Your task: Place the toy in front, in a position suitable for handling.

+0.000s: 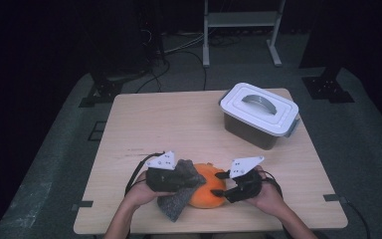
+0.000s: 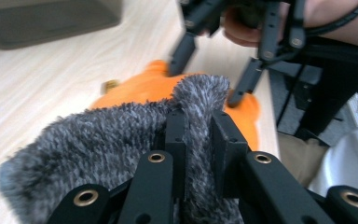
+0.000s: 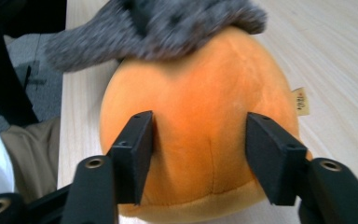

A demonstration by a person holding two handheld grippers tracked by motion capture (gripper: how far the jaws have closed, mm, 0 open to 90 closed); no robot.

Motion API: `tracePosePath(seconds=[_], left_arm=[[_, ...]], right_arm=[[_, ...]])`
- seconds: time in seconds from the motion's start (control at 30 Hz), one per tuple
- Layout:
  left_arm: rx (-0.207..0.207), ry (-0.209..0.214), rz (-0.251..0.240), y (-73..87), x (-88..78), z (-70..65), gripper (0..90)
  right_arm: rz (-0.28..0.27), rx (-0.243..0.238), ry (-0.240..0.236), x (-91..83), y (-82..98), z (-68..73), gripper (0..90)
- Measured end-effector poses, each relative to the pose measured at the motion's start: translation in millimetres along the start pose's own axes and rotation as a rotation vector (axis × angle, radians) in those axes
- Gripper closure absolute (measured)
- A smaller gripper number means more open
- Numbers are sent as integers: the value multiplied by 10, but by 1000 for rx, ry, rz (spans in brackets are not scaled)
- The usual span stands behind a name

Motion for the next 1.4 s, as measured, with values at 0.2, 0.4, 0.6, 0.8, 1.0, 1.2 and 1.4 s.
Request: tracePosePath(seconds=[0.2, 0.4, 0.6, 0.8, 1.0, 1.2, 1.4], left_arm=[[-47, -52, -30, 73, -136, 155, 785], [-74, -68, -39, 111, -181, 218, 784], [-47, -24, -28, 74, -114, 141, 785], [-36, 56, 20, 83, -89, 94, 787], [-29, 33, 15, 62, -84, 83, 787], [-59, -23, 11, 77, -139, 143, 787], [-63, -39, 8, 78, -148, 154, 787]], right_arm=[[13, -54, -8, -16, 5, 23, 451], [13, -72, -18, -21, 10, 25, 453], [21, -87, -26, -25, -5, 46, 445], [-51, -16, -19, -93, -22, -20, 364], [-12, 2, -24, -3, -15, -20, 403], [13, -34, -40, -23, -13, 17, 478], [19, -65, -46, -19, -45, 59, 490]])
Point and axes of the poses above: each handheld gripper's, and its own axes: x roughly forward along the jaws, y roughly out of its underside, z roughly to its left, the point moved 1 cm from there along x, roughly forward along the jaws, and after that the axes turned 14 degrees about -x, right-handed, at the moved point
